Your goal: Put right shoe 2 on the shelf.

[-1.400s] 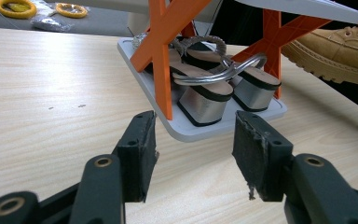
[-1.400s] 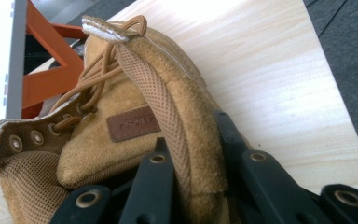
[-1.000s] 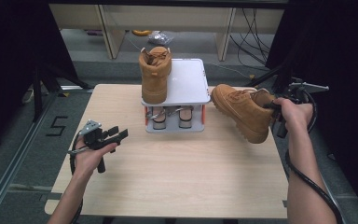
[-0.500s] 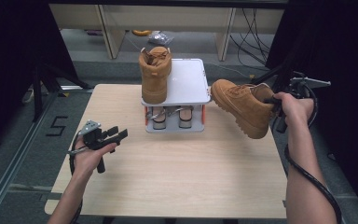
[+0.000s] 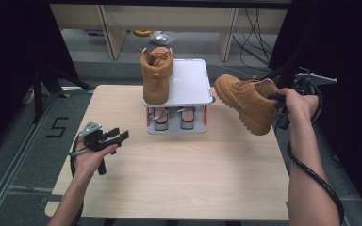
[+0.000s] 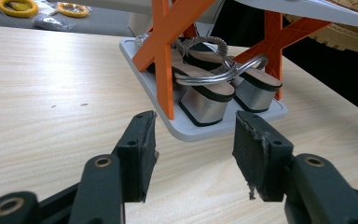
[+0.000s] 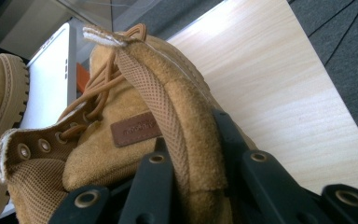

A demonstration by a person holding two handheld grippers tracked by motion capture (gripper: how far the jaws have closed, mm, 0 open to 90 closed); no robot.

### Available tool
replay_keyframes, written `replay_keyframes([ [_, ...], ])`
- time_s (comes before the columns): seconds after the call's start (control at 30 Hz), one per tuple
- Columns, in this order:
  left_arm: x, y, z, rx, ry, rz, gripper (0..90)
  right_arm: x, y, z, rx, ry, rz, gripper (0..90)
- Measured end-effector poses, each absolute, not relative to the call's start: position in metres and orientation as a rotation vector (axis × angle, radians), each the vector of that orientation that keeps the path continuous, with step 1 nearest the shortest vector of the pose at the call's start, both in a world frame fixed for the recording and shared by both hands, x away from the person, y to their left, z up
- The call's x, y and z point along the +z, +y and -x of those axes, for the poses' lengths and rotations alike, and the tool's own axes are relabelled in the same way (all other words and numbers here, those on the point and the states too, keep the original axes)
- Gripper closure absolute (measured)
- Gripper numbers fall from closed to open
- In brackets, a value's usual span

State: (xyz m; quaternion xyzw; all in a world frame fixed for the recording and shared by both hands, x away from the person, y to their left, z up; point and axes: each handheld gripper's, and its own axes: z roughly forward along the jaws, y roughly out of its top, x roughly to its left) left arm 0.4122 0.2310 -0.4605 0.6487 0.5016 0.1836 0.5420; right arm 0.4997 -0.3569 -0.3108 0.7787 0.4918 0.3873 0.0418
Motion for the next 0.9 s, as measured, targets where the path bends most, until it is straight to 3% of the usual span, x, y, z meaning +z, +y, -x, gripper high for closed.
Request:
replay_keyframes([
  [0.9,-0.459,0.233,-0.411,0.430,1.190,-1.531,48.0,-0.291,-0.349,-0.509,1.187,1.468,-2.421,79.8],
])
